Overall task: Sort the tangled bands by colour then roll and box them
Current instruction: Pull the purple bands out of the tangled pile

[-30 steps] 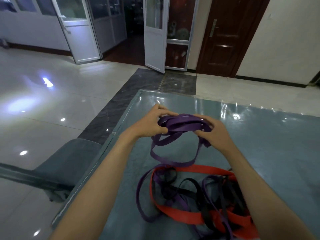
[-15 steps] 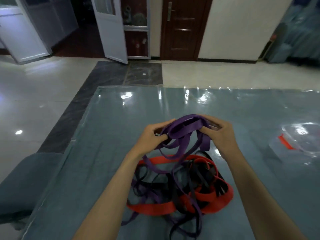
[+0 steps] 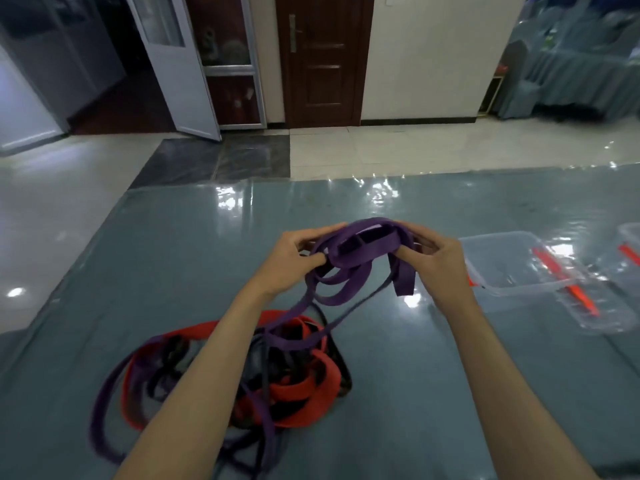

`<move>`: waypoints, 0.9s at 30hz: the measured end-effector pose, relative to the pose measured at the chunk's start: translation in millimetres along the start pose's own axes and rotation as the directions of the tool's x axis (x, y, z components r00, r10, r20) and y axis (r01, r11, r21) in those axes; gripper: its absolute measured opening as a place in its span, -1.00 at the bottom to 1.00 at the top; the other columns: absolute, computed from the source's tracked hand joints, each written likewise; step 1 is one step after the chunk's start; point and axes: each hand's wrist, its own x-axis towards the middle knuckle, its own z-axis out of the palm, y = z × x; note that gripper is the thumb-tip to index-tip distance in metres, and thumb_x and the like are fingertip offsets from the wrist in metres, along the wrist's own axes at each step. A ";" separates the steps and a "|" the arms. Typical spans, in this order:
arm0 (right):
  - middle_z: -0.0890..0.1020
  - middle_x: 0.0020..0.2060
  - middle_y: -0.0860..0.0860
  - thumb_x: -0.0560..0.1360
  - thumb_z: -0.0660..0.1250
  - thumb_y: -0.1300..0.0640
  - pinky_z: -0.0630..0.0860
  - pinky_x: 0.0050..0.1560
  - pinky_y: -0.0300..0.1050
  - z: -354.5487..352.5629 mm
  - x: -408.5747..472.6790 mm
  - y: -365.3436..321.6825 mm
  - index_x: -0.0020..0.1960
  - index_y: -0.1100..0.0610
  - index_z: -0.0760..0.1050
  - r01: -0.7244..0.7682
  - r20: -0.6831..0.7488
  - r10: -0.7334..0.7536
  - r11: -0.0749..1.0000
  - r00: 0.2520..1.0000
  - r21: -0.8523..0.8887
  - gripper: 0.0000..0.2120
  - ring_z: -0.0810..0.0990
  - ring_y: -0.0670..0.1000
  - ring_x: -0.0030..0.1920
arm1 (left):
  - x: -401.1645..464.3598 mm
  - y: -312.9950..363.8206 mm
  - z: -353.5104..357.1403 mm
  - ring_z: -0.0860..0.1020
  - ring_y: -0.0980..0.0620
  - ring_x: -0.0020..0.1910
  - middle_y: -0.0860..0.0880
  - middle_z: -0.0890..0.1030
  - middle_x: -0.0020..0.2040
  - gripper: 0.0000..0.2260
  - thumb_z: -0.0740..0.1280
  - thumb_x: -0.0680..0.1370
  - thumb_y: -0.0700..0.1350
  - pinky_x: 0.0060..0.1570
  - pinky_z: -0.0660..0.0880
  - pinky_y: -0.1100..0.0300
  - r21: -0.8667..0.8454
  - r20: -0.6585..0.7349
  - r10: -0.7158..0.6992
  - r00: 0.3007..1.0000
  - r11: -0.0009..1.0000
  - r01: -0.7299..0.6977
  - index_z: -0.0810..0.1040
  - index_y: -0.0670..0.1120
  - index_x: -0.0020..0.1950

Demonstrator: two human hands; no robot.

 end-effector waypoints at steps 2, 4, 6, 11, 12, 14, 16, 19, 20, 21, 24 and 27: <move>0.79 0.04 0.00 0.48 0.55 0.37 0.66 0.05 -0.21 -34.2 -0.7 -1.3 0.23 0.06 0.72 0.001 -0.008 -0.001 1.000 1.000 -0.001 -0.62 0.76 0.03 0.05 | 10.8 12.0 32.4 0.64 0.17 0.26 0.23 0.70 0.26 -0.46 0.45 0.58 -0.33 0.18 0.57 0.33 -0.009 -0.010 0.001 1.000 1.000 -0.001 0.63 0.27 0.35; 0.79 0.02 -0.02 0.48 0.54 0.38 0.66 0.03 -0.22 -66.9 -2.6 -1.8 0.20 0.00 0.72 0.003 -0.015 -0.003 1.000 1.000 -0.005 -0.60 0.77 0.01 0.03 | 20.5 20.1 64.2 0.65 0.15 0.25 0.21 0.70 0.25 -0.47 0.47 0.57 -0.31 0.22 0.58 0.28 -0.009 -0.016 0.008 1.000 1.000 -0.008 0.64 0.28 0.33; 0.79 0.02 -0.03 0.48 0.53 0.38 0.65 0.03 -0.22 -97.4 -6.0 -0.5 0.18 -0.05 0.73 0.005 -0.032 -0.005 1.000 0.999 -0.009 -0.59 0.77 0.01 0.03 | 29.9 24.7 94.1 0.66 0.08 0.26 0.19 0.71 0.26 -0.49 0.46 0.57 -0.32 0.26 0.60 0.19 -0.009 0.001 0.019 1.000 1.000 -0.019 0.64 0.23 0.35; 0.79 0.03 -0.02 0.48 0.54 0.36 0.65 0.03 -0.24 -162.3 -18.1 11.0 0.19 -0.09 0.73 -0.010 -0.103 0.006 0.999 0.995 -0.034 -0.58 0.77 0.03 0.04 | 55.4 29.0 158.8 0.67 -0.03 0.22 0.14 0.72 0.24 -0.54 0.48 0.56 -0.33 0.24 0.61 0.14 -0.029 0.039 0.035 0.999 0.999 -0.034 0.66 0.08 0.38; 0.79 0.03 -0.01 0.48 0.54 0.36 0.66 0.03 -0.23 -174.0 -20.9 14.0 0.19 -0.07 0.73 -0.018 -0.118 0.013 0.999 0.993 -0.041 -0.59 0.77 0.03 0.04 | 59.5 28.1 171.1 0.67 0.00 0.19 0.13 0.73 0.22 -0.54 0.47 0.56 -0.35 0.22 0.61 0.16 -0.037 0.050 0.034 0.998 0.999 -0.032 0.66 0.04 0.39; 0.79 0.01 -0.02 0.47 0.54 0.37 0.66 0.01 -0.23 -198.7 -27.1 20.6 0.16 -0.10 0.74 -0.033 -0.152 0.023 0.997 0.988 -0.067 -0.57 0.78 0.00 0.01 | 67.2 24.0 197.8 0.66 0.12 0.11 0.14 0.74 0.19 -0.52 0.44 0.55 -0.38 0.16 0.60 0.22 -0.048 0.092 0.031 0.995 0.998 -0.026 0.66 0.05 0.37; 0.79 0.01 -0.03 0.47 0.54 0.38 0.66 0.04 -0.19 -224.8 -35.8 28.8 0.12 -0.12 0.74 -0.076 -0.200 0.055 0.992 0.978 -0.099 -0.57 0.77 -0.03 0.00 | 73.4 17.4 225.6 0.64 0.20 0.06 0.15 0.75 0.16 -0.50 0.42 0.55 -0.41 0.12 0.60 0.26 -0.049 0.145 0.020 0.989 0.999 -0.013 0.66 0.08 0.36; 0.79 0.03 -0.03 0.48 0.53 0.37 0.68 0.11 -0.13 -266.5 -49.0 38.8 0.13 -0.11 0.74 -0.112 -0.228 0.080 0.985 0.970 -0.131 -0.58 0.76 -0.03 0.03 | 81.3 12.2 268.8 0.62 0.16 0.05 0.10 0.75 0.14 -0.47 0.39 0.54 -0.42 0.12 0.60 0.25 -0.055 0.199 -0.007 0.980 0.998 0.018 0.67 0.09 0.37; 0.79 0.04 -0.04 0.48 0.53 0.36 0.67 0.11 -0.15 -280.6 -50.9 39.8 0.13 -0.12 0.74 -0.112 -0.227 0.079 0.984 0.971 -0.139 -0.58 0.76 -0.04 0.04 | 84.1 12.5 283.1 0.63 0.16 0.06 0.12 0.75 0.13 -0.45 0.39 0.53 -0.42 0.12 0.59 0.26 -0.060 0.212 -0.015 0.977 0.998 0.028 0.67 0.14 0.35; 0.79 0.05 -0.04 0.48 0.54 0.34 0.66 0.10 -0.18 -294.8 -51.6 40.7 0.14 -0.13 0.74 -0.111 -0.223 0.076 0.983 0.972 -0.149 -0.59 0.76 -0.04 0.05 | 87.3 13.2 297.7 0.63 0.19 0.06 0.17 0.74 0.13 -0.43 0.38 0.52 -0.42 0.13 0.58 0.27 -0.063 0.222 -0.018 0.975 0.997 0.033 0.66 0.20 0.31; 0.79 0.04 -0.07 0.50 0.52 0.34 0.63 0.06 -0.26 -336.5 -49.9 46.1 0.13 -0.16 0.74 -0.129 -0.211 0.096 0.980 0.973 -0.150 -0.58 0.75 -0.10 0.03 | 100.4 14.5 340.6 0.65 0.19 0.09 0.23 0.73 0.15 -0.39 0.37 0.51 -0.42 0.18 0.58 0.25 -0.064 0.223 -0.034 0.974 0.997 0.050 0.64 0.28 0.27; 0.79 -0.02 -0.08 0.53 0.49 0.36 0.61 0.02 -0.31 -378.4 -42.6 56.2 0.10 -0.20 0.74 -0.128 -0.208 0.093 0.979 0.974 -0.160 -0.56 0.73 -0.16 -0.04 | 113.8 19.4 379.3 0.67 0.04 0.16 0.21 0.72 0.21 -0.39 0.38 0.50 -0.38 0.25 0.60 0.13 -0.084 0.196 -0.047 0.980 0.994 0.064 0.65 0.32 0.28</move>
